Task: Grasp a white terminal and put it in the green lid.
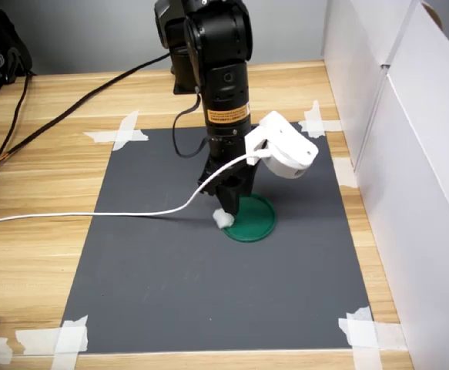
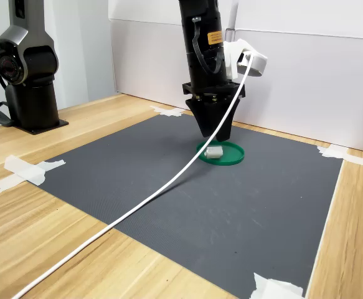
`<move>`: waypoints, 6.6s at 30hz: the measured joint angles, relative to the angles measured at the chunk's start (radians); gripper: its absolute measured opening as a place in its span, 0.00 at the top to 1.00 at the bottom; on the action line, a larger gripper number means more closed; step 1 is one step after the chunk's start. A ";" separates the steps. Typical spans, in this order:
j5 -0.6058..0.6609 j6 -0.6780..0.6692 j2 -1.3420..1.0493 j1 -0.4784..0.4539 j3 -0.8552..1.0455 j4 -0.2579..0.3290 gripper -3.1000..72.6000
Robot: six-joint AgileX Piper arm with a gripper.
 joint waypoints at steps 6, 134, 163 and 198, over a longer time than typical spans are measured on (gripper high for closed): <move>-0.005 0.004 0.000 0.000 0.000 0.004 0.27; 0.181 -0.038 -0.012 -0.079 -0.130 0.183 0.58; 0.051 -0.176 0.043 -0.069 -0.058 0.143 0.58; 0.059 -0.085 0.043 -0.024 -0.058 0.100 0.36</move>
